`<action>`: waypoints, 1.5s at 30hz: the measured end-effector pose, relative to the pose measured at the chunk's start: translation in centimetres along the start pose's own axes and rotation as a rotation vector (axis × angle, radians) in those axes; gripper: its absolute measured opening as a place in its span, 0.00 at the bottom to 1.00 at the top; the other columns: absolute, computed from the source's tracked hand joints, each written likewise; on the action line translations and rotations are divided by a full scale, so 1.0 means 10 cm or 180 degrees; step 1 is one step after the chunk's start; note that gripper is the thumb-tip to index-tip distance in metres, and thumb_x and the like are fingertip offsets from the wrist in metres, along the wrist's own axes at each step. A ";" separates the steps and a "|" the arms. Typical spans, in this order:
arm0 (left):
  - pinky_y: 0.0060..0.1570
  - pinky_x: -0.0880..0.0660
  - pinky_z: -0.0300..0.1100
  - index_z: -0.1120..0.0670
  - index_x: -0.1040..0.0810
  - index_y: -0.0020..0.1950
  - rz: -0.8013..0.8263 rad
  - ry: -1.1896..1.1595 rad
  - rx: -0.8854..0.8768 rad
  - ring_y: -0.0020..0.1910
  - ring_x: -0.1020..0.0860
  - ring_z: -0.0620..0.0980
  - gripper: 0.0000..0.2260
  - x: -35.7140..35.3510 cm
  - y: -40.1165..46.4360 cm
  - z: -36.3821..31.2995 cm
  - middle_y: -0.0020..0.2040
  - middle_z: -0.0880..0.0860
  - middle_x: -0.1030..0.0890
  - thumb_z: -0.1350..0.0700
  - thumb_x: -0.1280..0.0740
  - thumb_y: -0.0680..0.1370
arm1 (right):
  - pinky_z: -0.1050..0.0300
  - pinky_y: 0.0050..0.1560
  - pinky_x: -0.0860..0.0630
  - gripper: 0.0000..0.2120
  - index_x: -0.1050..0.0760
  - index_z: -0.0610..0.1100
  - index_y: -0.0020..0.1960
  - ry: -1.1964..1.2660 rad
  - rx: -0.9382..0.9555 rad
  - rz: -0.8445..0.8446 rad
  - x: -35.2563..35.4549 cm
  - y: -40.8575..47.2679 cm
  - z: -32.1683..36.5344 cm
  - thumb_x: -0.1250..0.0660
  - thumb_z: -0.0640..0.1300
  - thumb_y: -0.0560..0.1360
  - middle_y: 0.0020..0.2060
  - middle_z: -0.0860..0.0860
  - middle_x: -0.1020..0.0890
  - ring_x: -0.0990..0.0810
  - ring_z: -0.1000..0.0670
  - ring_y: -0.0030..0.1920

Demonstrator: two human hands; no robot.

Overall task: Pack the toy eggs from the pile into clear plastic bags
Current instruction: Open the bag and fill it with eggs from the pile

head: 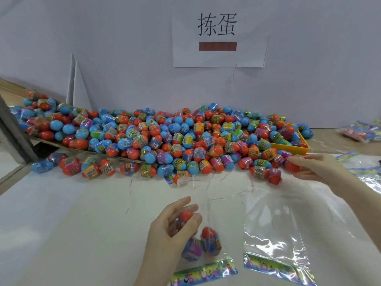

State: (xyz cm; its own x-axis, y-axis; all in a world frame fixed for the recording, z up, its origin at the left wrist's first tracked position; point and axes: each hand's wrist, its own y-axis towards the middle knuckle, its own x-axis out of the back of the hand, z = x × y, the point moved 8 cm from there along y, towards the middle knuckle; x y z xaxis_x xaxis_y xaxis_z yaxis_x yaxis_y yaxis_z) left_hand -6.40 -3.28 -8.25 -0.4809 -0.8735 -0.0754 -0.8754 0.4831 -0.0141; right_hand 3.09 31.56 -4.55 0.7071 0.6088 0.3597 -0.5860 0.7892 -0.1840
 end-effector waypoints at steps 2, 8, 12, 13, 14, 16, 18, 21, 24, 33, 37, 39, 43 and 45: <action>0.36 0.24 0.31 0.50 0.22 0.50 0.0001 -0.0030 0.0013 0.43 0.18 0.44 0.12 -0.01 0.00 0.00 0.42 0.43 0.15 0.64 0.30 0.70 | 0.70 0.28 0.24 0.17 0.28 0.32 0.60 0.0540 -0.0176 -0.0170 0.19 0.26 0.02 0.34 0.41 0.75 0.40 0.46 0.21 0.19 0.50 0.35; 0.35 0.24 0.30 0.50 0.22 0.49 0.0055 -0.0040 0.0008 0.42 0.18 0.43 0.13 -0.06 -0.01 -0.04 0.42 0.43 0.16 0.65 0.30 0.70 | 0.65 0.60 0.32 0.19 0.44 0.30 0.70 0.2686 -0.0418 -0.0442 0.35 0.67 0.03 0.53 0.32 0.80 0.71 0.38 0.39 0.35 0.45 0.70; 0.35 0.25 0.29 0.50 0.22 0.50 0.0067 -0.0032 0.0010 0.42 0.18 0.42 0.13 -0.05 -0.02 -0.04 0.42 0.42 0.16 0.66 0.30 0.70 | 0.62 0.39 0.23 0.21 0.33 0.31 0.62 0.1603 -0.0086 -0.0318 0.22 0.48 0.09 0.35 0.32 0.70 0.64 0.39 0.30 0.22 0.41 0.53; 0.35 0.25 0.29 0.50 0.22 0.50 0.0066 -0.0034 0.0009 0.42 0.18 0.42 0.13 -0.05 -0.02 -0.04 0.42 0.42 0.16 0.66 0.30 0.70 | 0.60 0.34 0.23 0.19 0.31 0.32 0.60 0.0823 0.0199 -0.0409 0.20 0.39 0.14 0.33 0.33 0.70 0.57 0.38 0.24 0.21 0.41 0.47; 0.35 0.25 0.29 0.50 0.22 0.50 0.0064 -0.0034 0.0006 0.42 0.18 0.42 0.13 -0.05 -0.01 -0.04 0.42 0.42 0.16 0.66 0.30 0.70 | 0.58 0.33 0.24 0.15 0.28 0.34 0.59 0.0071 0.0563 -0.0499 0.15 0.30 0.21 0.33 0.35 0.72 0.48 0.41 0.21 0.21 0.44 0.42; 0.35 0.24 0.30 0.50 0.22 0.50 0.0062 -0.0036 -0.0003 0.43 0.18 0.42 0.13 -0.06 -0.01 -0.03 0.42 0.42 0.16 0.65 0.30 0.70 | 0.56 0.38 0.25 0.12 0.23 0.41 0.51 -0.1186 0.1188 -0.0216 -0.10 0.12 0.30 0.28 0.44 0.70 0.40 0.49 0.20 0.23 0.50 0.38; 0.36 0.24 0.31 0.50 0.22 0.50 0.0054 -0.0031 -0.0008 0.44 0.18 0.43 0.13 -0.08 -0.01 -0.03 0.43 0.43 0.16 0.64 0.30 0.70 | 0.58 0.40 0.28 0.17 0.27 0.48 0.48 -0.2586 0.1261 0.0290 -0.40 0.00 0.20 0.25 0.54 0.65 0.42 0.55 0.23 0.24 0.53 0.41; 0.38 0.23 0.31 0.49 0.22 0.50 0.0061 -0.0008 -0.0019 0.44 0.18 0.43 0.13 -0.09 -0.01 -0.02 0.43 0.42 0.16 0.64 0.30 0.70 | 0.59 0.44 0.29 0.24 0.32 0.49 0.55 -0.3227 0.1081 0.0283 -0.53 -0.02 0.04 0.27 0.57 0.66 0.48 0.52 0.26 0.26 0.51 0.47; 0.38 0.23 0.31 0.49 0.22 0.50 0.0073 0.0041 -0.0050 0.44 0.18 0.41 0.13 -0.09 -0.03 -0.02 0.44 0.41 0.16 0.64 0.30 0.70 | 0.58 0.49 0.28 0.21 0.29 0.46 0.59 -0.2818 0.1237 0.0015 -0.51 -0.09 0.12 0.28 0.50 0.69 0.53 0.48 0.23 0.25 0.48 0.51; 0.49 0.22 0.33 0.46 0.23 0.52 0.0147 0.0066 -0.0121 0.46 0.19 0.39 0.16 -0.16 -0.05 -0.08 0.45 0.40 0.16 0.55 0.28 0.65 | 0.65 0.45 0.22 0.14 0.24 0.50 0.49 0.0536 0.2171 0.1523 -0.76 -1.24 0.89 0.28 0.47 0.64 0.45 0.51 0.17 0.18 0.55 0.45; 0.50 0.21 0.39 0.46 0.22 0.53 0.0116 0.0046 -0.0108 0.49 0.19 0.42 0.22 -0.18 -0.09 -0.10 0.47 0.41 0.17 0.47 0.29 0.59 | 0.66 0.46 0.23 0.13 0.22 0.51 0.49 0.0632 0.2476 0.2177 -1.02 -1.82 1.05 0.28 0.54 0.67 0.45 0.54 0.17 0.17 0.54 0.46; 0.52 0.22 0.43 0.46 0.22 0.54 0.0134 0.0104 -0.0108 0.50 0.19 0.43 0.24 -0.19 -0.12 -0.12 0.47 0.42 0.17 0.46 0.29 0.58 | 0.67 0.45 0.23 0.10 0.23 0.51 0.50 0.0091 0.2685 0.1909 -1.13 -1.92 1.07 0.29 0.50 0.70 0.44 0.55 0.17 0.18 0.56 0.44; 0.54 0.22 0.42 0.43 0.23 0.53 0.0125 0.0354 -0.0206 0.50 0.21 0.37 0.21 -0.20 -0.15 -0.17 0.48 0.36 0.18 0.43 0.31 0.60 | 0.66 0.41 0.24 0.09 0.21 0.47 0.51 -0.1148 0.3195 0.0928 -1.22 -1.92 1.10 0.31 0.47 0.72 0.41 0.56 0.20 0.22 0.57 0.38; 0.54 0.23 0.38 0.41 0.24 0.52 0.0098 0.0396 -0.0274 0.50 0.22 0.36 0.18 -0.20 -0.17 -0.18 0.48 0.34 0.19 0.43 0.32 0.62 | 0.66 0.38 0.28 0.12 0.20 0.44 0.53 -0.1822 0.3376 0.0579 -1.25 -1.89 1.11 0.30 0.46 0.71 0.40 0.54 0.20 0.26 0.58 0.36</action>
State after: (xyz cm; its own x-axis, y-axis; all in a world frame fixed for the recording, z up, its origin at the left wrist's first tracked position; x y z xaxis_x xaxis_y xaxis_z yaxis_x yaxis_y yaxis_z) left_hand -4.04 -2.46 -6.25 -0.5051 -0.8616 0.0497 -0.8586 0.5075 0.0723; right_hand 0.97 8.10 4.56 0.4611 0.3688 0.8071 -0.8803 0.0754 0.4684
